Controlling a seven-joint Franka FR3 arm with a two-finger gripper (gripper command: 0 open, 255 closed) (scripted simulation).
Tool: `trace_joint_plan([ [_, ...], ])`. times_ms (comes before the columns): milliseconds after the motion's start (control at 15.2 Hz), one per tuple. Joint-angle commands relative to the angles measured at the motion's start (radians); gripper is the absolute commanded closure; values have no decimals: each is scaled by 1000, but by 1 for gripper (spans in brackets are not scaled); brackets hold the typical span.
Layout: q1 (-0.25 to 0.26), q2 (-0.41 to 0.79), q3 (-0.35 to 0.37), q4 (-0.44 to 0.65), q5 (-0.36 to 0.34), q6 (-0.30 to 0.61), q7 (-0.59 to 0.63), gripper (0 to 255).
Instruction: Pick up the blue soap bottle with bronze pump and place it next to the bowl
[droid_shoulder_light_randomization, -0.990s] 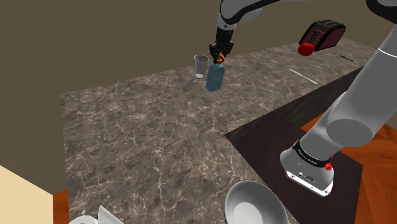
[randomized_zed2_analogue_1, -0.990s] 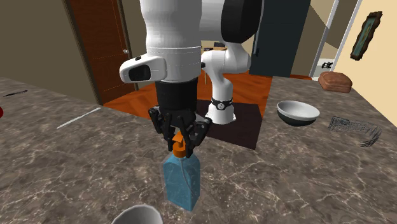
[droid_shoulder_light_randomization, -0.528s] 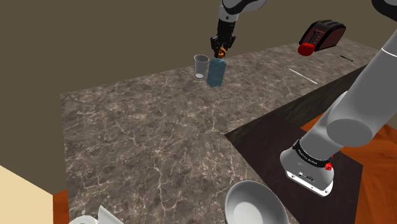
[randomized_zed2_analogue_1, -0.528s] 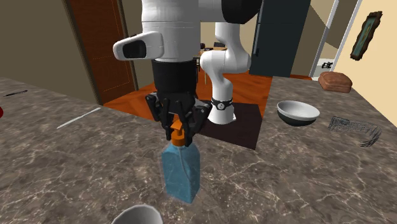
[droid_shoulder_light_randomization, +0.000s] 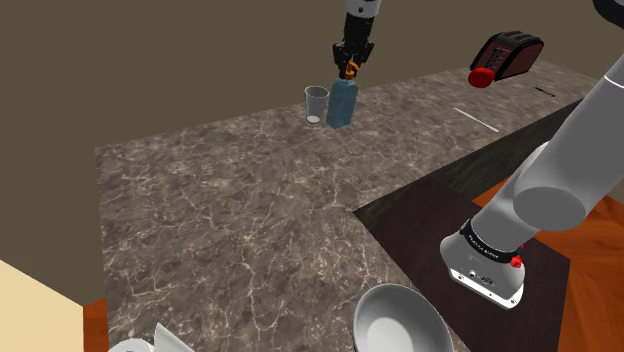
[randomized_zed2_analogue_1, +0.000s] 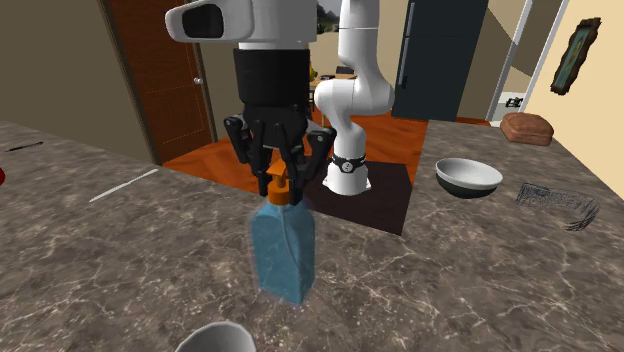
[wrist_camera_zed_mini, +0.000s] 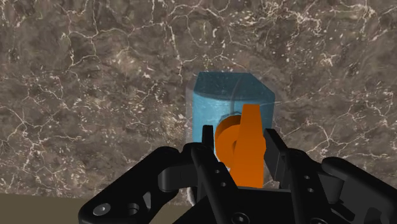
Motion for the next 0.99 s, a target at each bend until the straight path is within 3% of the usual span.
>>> trace_joint_plan([
  [0, 0, -6, 0, 22, -1, -28, 0, 255],
  [924, 0, -11, 0, 204, -1, -215, -1, 255],
])
